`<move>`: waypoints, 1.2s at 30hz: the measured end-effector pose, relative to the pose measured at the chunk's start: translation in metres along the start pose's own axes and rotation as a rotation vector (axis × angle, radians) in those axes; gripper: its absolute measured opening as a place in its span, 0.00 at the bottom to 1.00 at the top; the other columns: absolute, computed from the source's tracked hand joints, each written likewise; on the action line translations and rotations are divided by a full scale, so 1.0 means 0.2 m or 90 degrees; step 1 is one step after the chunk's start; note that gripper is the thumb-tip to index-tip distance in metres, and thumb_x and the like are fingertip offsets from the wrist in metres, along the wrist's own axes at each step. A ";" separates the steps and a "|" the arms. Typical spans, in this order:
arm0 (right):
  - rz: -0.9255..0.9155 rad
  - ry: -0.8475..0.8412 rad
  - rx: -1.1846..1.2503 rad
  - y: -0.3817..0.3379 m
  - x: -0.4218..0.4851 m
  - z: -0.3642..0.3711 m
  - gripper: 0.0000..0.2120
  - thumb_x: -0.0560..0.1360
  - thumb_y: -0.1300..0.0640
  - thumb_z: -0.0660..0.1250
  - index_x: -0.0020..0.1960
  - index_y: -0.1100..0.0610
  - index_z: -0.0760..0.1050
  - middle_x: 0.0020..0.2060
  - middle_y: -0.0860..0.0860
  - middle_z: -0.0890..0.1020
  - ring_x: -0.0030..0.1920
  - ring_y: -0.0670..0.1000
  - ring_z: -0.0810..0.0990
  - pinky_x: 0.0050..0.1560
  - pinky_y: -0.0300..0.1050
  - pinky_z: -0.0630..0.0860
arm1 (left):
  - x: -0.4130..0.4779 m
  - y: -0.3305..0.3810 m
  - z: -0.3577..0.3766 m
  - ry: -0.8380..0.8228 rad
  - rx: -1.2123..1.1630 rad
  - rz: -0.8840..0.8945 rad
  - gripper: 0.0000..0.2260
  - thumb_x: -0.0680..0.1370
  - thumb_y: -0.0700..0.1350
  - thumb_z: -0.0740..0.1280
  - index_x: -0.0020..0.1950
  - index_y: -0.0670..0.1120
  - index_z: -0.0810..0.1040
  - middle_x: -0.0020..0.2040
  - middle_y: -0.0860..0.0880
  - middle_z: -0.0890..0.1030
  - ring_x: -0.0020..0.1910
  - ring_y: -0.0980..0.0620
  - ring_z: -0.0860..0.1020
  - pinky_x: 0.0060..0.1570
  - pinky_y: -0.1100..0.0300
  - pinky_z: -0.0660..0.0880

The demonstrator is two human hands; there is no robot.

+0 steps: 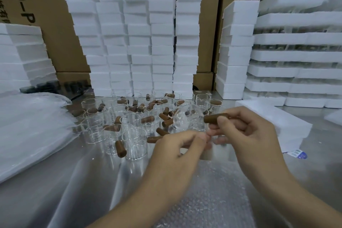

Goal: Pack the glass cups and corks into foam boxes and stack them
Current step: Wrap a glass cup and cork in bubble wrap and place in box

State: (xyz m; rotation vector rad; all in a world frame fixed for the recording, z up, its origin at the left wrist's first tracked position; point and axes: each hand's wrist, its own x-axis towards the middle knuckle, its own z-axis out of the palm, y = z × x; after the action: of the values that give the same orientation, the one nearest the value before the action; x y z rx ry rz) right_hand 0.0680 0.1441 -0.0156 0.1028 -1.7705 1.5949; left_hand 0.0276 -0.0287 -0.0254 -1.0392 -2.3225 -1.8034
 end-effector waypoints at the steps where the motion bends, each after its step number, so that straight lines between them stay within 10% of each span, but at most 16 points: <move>1: -0.007 -0.008 -0.003 -0.01 -0.01 0.01 0.10 0.81 0.63 0.72 0.46 0.50 0.85 0.41 0.54 0.89 0.43 0.54 0.90 0.41 0.40 0.84 | 0.00 0.01 0.00 0.016 -0.013 0.007 0.11 0.86 0.55 0.63 0.55 0.68 0.84 0.49 0.64 0.87 0.53 0.65 0.84 0.47 0.63 0.77; 6: -0.061 -0.024 -0.017 -0.06 -0.03 0.02 0.05 0.75 0.58 0.73 0.48 0.49 0.84 0.46 0.52 0.90 0.47 0.54 0.89 0.47 0.40 0.83 | -0.04 0.01 0.06 0.058 -0.040 0.002 0.10 0.84 0.57 0.65 0.59 0.60 0.85 0.55 0.66 0.85 0.56 0.67 0.81 0.45 0.69 0.76; 10: -0.093 -0.033 -0.064 -0.06 -0.07 0.04 0.08 0.75 0.60 0.74 0.49 0.47 0.84 0.48 0.48 0.89 0.50 0.52 0.88 0.51 0.42 0.83 | -0.08 0.02 0.10 0.066 -0.040 -0.011 0.13 0.82 0.65 0.63 0.62 0.63 0.80 0.57 0.66 0.83 0.37 0.70 0.78 0.37 0.71 0.72; 15: -0.129 -0.011 -0.176 -0.05 -0.09 0.06 0.08 0.73 0.57 0.74 0.50 0.47 0.84 0.41 0.46 0.86 0.43 0.47 0.82 0.43 0.31 0.73 | -0.08 0.02 0.11 0.053 -0.067 -0.003 0.11 0.86 0.61 0.61 0.67 0.67 0.77 0.62 0.65 0.82 0.60 0.65 0.80 0.53 0.59 0.77; 22: -0.104 -0.022 -0.148 -0.05 -0.10 0.07 0.07 0.75 0.55 0.79 0.50 0.45 0.84 0.41 0.48 0.87 0.42 0.50 0.83 0.41 0.33 0.73 | -0.06 0.06 0.07 0.043 -0.135 0.029 0.17 0.84 0.58 0.58 0.70 0.65 0.79 0.61 0.58 0.85 0.59 0.58 0.83 0.56 0.45 0.82; 31: -0.081 -0.064 -0.096 -0.08 -0.14 0.10 0.04 0.78 0.52 0.77 0.52 0.46 0.85 0.44 0.48 0.89 0.46 0.49 0.87 0.43 0.36 0.77 | -0.05 0.06 0.06 0.066 -0.122 0.075 0.22 0.83 0.59 0.59 0.75 0.56 0.77 0.66 0.55 0.83 0.66 0.55 0.81 0.58 0.55 0.80; 36: -0.086 -0.057 -0.089 -0.09 -0.15 0.12 0.06 0.75 0.51 0.76 0.51 0.43 0.85 0.44 0.46 0.89 0.46 0.50 0.87 0.43 0.47 0.79 | -0.04 0.09 0.04 0.096 -0.145 0.093 0.13 0.86 0.54 0.58 0.61 0.63 0.82 0.59 0.60 0.86 0.61 0.58 0.83 0.54 0.57 0.81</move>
State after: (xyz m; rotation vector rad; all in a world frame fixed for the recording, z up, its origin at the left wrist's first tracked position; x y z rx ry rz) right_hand 0.0891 0.1066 -0.0161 0.2253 -1.8959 1.3868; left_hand 0.0458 -0.0236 -0.0154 -1.0263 -1.9390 -2.0446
